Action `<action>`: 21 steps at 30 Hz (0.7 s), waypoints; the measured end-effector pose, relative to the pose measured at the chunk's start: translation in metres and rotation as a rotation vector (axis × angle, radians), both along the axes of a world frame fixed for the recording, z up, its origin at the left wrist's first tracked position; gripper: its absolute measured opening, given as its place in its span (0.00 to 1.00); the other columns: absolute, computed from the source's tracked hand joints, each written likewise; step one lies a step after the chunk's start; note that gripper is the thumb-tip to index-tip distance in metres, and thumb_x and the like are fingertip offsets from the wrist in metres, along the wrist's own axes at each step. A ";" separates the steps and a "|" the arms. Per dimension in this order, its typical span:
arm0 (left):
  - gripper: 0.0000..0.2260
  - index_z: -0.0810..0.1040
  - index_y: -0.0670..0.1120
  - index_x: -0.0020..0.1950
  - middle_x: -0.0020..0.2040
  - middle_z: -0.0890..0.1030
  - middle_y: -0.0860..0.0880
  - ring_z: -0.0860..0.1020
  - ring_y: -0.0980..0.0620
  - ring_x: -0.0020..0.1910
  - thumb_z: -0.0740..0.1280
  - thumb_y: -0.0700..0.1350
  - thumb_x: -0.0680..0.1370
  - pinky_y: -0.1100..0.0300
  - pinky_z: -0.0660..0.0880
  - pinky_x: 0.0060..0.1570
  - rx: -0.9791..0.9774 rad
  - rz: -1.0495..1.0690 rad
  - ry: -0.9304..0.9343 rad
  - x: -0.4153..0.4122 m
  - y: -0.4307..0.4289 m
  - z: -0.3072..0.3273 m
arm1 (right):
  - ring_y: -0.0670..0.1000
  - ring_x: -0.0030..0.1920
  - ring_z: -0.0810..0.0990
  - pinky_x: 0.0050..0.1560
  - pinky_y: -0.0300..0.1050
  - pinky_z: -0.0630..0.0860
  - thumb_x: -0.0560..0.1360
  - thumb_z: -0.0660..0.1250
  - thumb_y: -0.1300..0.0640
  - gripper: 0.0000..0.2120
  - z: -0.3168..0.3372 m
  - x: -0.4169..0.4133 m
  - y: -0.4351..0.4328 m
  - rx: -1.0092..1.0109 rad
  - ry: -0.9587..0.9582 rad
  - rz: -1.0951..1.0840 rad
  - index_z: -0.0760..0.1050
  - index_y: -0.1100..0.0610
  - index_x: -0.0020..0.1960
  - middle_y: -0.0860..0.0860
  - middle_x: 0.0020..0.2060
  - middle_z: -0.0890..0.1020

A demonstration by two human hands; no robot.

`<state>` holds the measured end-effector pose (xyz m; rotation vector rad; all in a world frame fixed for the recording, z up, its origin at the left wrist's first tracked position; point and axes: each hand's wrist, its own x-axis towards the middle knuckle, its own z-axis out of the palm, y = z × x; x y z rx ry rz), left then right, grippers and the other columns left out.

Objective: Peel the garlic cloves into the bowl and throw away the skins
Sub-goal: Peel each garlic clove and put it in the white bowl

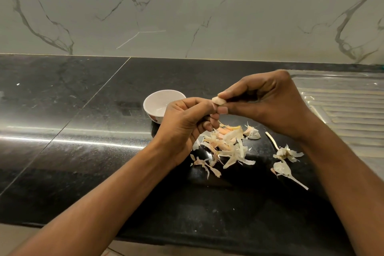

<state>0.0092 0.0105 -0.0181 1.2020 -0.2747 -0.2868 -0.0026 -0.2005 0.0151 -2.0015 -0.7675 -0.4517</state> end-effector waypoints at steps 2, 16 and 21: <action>0.07 0.84 0.37 0.45 0.36 0.81 0.44 0.78 0.53 0.32 0.68 0.33 0.80 0.64 0.77 0.33 -0.002 -0.005 -0.010 0.001 0.000 0.000 | 0.49 0.50 0.90 0.55 0.44 0.86 0.72 0.81 0.66 0.12 0.000 0.001 0.000 0.031 0.012 0.014 0.86 0.64 0.54 0.53 0.49 0.90; 0.06 0.85 0.37 0.50 0.41 0.84 0.42 0.82 0.50 0.37 0.73 0.38 0.76 0.62 0.82 0.41 -0.113 -0.006 -0.044 0.007 0.004 -0.001 | 0.52 0.51 0.90 0.52 0.42 0.86 0.76 0.75 0.67 0.14 -0.001 0.004 -0.004 0.140 0.189 0.067 0.83 0.65 0.62 0.54 0.52 0.90; 0.11 0.85 0.34 0.55 0.46 0.87 0.38 0.85 0.47 0.41 0.73 0.38 0.75 0.60 0.84 0.46 -0.105 0.005 -0.084 0.007 0.006 -0.003 | 0.52 0.52 0.90 0.53 0.42 0.85 0.78 0.74 0.66 0.13 -0.001 0.005 -0.006 0.069 0.169 0.053 0.84 0.64 0.62 0.54 0.52 0.90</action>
